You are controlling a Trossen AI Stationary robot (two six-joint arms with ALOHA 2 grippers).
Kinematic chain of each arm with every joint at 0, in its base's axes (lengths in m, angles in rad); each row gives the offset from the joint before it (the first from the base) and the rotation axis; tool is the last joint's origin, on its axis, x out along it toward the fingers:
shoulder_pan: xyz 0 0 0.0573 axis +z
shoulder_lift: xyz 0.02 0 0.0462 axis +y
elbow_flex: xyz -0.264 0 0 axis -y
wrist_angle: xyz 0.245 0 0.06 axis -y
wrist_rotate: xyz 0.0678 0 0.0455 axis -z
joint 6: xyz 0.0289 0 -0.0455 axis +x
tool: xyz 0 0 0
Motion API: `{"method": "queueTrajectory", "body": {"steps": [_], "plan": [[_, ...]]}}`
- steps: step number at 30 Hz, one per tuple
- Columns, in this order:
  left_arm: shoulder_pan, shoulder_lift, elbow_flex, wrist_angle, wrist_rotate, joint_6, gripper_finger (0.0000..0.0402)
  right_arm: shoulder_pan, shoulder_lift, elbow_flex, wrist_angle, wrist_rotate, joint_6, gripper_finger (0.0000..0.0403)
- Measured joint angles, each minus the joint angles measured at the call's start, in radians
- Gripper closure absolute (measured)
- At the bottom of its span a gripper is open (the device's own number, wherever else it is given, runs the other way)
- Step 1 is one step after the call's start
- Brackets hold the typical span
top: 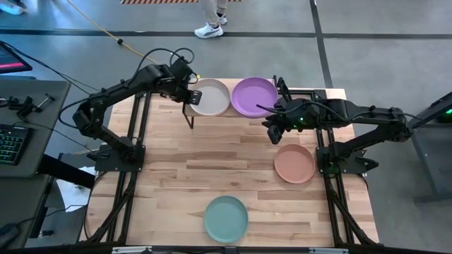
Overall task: Place and stack plates onto a shelf
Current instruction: Stack the orange plate on the white plate on the shelf
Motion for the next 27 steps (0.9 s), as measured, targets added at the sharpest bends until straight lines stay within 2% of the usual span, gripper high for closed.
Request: {"method": "queueTrajectory", "body": {"steps": [7, 15, 23, 27], "plan": [[-0.013, -0.033, 0.0, 0.056, 0.005, 0.016, 0.0304, 0.0, 0.0, 0.0, 0.0, 0.0, 0.0, 0.0293], [-0.026, -0.172, 0.0, 0.052, 0.035, 0.016, 0.0304, 0.0, 0.0, 0.0, -0.021, 0.0, -0.01, 0.0293], [-0.172, -0.32, 0.0, 0.047, 0.005, 0.016, 0.0304, 0.004, 0.005, 0.0, -0.229, -0.098, 0.061, 0.0293], [-0.268, -0.347, 0.0, 0.014, -0.026, 0.014, 0.0304, 0.037, 0.028, 0.0, -0.349, -0.098, 0.097, 0.0293]]}}
